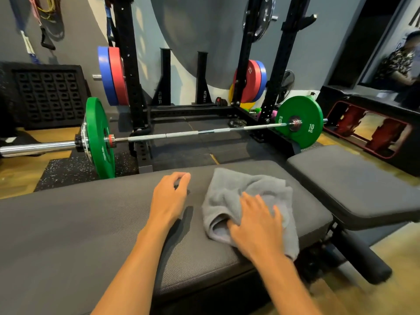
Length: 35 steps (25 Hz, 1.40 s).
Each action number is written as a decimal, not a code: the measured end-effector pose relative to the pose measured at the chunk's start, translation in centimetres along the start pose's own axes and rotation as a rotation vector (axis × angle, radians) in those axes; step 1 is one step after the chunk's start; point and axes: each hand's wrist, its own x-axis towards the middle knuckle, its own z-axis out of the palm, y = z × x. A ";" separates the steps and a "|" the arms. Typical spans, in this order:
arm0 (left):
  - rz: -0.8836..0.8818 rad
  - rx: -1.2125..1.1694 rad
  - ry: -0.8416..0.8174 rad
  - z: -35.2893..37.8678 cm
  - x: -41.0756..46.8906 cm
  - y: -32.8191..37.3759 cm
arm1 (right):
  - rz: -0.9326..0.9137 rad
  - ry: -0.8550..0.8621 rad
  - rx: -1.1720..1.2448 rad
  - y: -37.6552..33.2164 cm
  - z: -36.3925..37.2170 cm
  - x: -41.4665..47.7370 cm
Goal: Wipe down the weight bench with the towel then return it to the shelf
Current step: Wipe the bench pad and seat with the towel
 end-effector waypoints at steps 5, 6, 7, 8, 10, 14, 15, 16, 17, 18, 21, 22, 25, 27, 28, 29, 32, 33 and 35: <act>-0.057 -0.012 -0.048 -1.4 1.0 0.1 | -0.268 0.011 0.078 -6.1 1.9 -5.0; -0.054 -0.004 -0.064 -1.3 0.9 0.4 | -0.279 0.002 0.080 -5.4 1.5 -4.8; -0.045 -0.001 -0.073 -1.1 0.8 0.8 | -0.282 0.002 0.071 -4.0 1.2 -4.2; -0.030 -0.006 -0.073 -0.8 0.6 1.4 | -0.259 -0.003 0.058 -2.3 0.6 -3.5; -0.002 -0.021 -0.079 0.6 0.4 2.8 | -0.154 0.007 0.066 1.2 -0.5 -1.6; 0.015 -0.059 -0.156 4.8 0.6 4.3 | 0.036 -0.036 0.098 6.5 -1.7 2.6; 0.024 -0.064 -0.169 5.8 0.6 4.7 | 0.067 -0.019 0.090 7.5 -1.8 3.6; 0.031 -0.066 -0.182 6.8 0.6 4.9 | 0.088 -0.016 0.079 8.6 -1.7 4.6; 0.039 -0.063 -0.197 7.8 0.6 5.1 | 0.105 -0.022 0.067 9.6 -1.7 5.5; 0.048 -0.055 -0.210 8.9 0.5 5.2 | 0.125 -0.031 0.055 10.7 -1.6 6.5; 0.074 -0.002 -0.202 11.3 0.5 5.1 | 0.153 -0.029 0.025 13.0 -1.6 9.4; 0.077 0.014 -0.192 11.9 0.5 5.1 | 0.149 -0.027 0.017 13.4 -1.5 10.3; 0.052 0.041 -0.171 12.7 0.1 5.6 | 0.120 -0.079 -0.018 13.4 -0.7 13.8; 0.055 0.045 -0.154 12.6 0.0 6.0 | 0.082 -0.111 -0.018 12.6 -0.1 16.9; 0.057 0.034 -0.153 12.5 0.0 5.9 | 0.074 -0.131 -0.023 12.2 0.0 18.1; 0.060 0.017 -0.150 12.3 0.1 5.9 | 0.072 -0.140 -0.028 11.8 0.1 18.9; 0.054 -0.014 -0.132 11.9 0.8 5.7 | 0.077 -0.113 -0.073 11.3 0.6 18.4; 0.054 -0.007 -0.130 11.9 0.6 5.8 | 0.087 -0.091 -0.087 11.3 0.4 17.2; 0.048 -0.012 -0.127 11.9 0.0 6.0 | 0.123 -0.068 -0.084 11.3 -0.3 14.3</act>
